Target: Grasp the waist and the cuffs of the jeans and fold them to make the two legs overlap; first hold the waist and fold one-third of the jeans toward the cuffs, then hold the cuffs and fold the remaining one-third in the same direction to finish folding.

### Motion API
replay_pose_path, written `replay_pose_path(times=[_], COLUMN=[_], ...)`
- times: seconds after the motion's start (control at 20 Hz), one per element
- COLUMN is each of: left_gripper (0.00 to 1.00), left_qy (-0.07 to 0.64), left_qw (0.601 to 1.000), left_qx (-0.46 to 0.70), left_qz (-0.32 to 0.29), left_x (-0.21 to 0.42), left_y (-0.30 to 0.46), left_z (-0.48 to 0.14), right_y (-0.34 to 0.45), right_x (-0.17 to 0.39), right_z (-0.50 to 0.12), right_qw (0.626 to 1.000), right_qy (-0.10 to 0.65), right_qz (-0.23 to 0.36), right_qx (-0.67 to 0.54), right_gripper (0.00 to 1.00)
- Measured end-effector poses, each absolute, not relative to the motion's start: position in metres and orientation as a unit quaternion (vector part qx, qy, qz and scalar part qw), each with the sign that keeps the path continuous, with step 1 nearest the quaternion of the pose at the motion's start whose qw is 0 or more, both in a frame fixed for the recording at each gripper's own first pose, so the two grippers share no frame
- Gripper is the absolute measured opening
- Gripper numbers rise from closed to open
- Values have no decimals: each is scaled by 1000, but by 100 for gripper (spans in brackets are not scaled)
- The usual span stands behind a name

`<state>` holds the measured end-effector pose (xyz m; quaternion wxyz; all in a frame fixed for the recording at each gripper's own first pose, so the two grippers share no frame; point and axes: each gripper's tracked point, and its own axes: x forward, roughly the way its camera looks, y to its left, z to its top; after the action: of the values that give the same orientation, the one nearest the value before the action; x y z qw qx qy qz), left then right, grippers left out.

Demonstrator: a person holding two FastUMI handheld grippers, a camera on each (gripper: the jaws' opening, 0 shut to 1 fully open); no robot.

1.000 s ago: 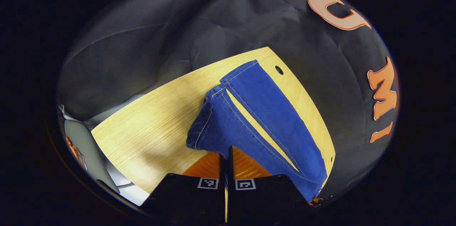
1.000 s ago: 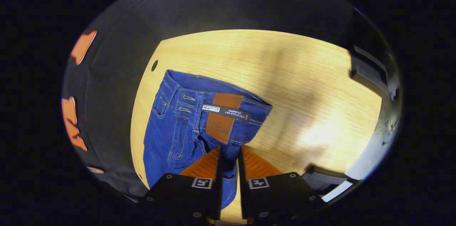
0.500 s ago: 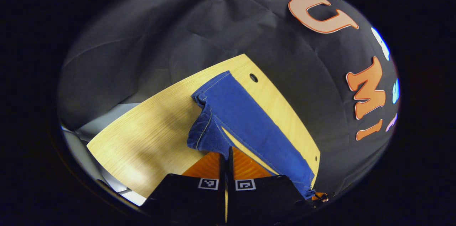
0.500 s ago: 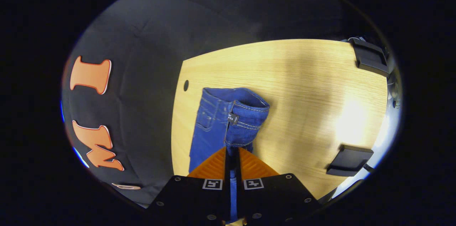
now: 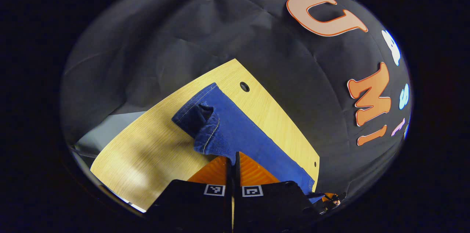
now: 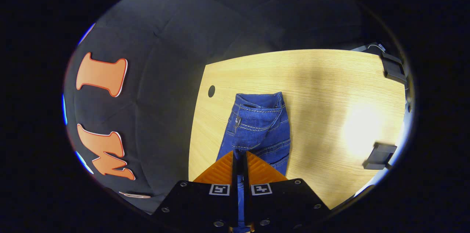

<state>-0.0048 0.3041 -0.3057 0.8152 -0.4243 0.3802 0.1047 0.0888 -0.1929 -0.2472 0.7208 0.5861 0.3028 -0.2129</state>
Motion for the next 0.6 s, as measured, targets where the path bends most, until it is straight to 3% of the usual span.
replay_pose_path(times=[0.3,0.6], left_gripper=[3,3], left_qy=[393,385], left_qw=[813,811], left_qx=[-418,-421], left_qz=[93,130], left_x=[22,44], left_y=[306,319], left_z=[-310,-312], right_y=[-187,-182], right_x=[100,136], right_z=[-236,-239], right_qw=[720,717], right_qy=[294,308], right_qz=[-218,-190], right_qx=[590,595], right_gripper=[7,7])
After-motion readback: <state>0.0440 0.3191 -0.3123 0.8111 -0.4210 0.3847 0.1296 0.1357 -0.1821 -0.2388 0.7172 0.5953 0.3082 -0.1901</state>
